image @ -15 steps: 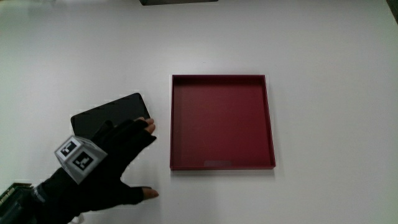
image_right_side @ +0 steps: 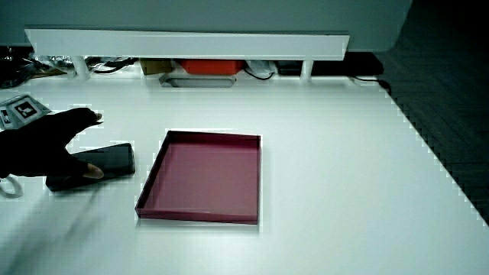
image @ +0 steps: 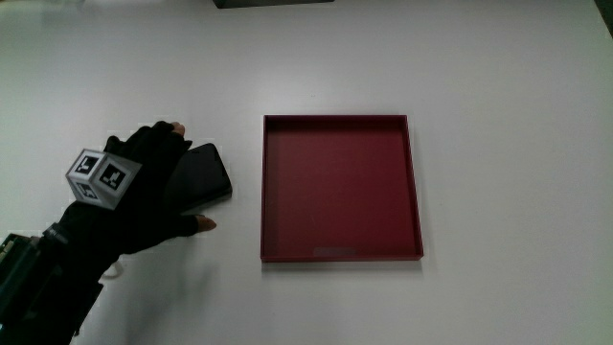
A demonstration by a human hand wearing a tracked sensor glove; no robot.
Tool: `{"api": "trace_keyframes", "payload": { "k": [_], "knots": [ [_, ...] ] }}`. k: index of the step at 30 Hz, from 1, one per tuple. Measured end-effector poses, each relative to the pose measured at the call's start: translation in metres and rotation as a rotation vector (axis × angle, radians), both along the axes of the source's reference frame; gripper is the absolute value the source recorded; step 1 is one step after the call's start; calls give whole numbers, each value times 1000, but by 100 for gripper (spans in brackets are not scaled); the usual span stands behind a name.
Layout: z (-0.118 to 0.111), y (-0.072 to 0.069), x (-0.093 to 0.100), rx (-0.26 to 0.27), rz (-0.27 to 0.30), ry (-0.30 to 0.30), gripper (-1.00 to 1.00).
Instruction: Pick battery from desk
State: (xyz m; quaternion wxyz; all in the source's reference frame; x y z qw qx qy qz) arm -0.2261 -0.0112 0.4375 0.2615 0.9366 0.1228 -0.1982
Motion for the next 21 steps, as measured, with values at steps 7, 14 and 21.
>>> {"api": "trace_keyframes", "payload": {
  "k": [7,14,21],
  "knots": [
    [26,-19,-6,-119,-76,-57,0],
    [56,-28,-8,-225,-105,-126,0],
    [79,-29,-8,-261,-102,-194,0]
  ]
}}
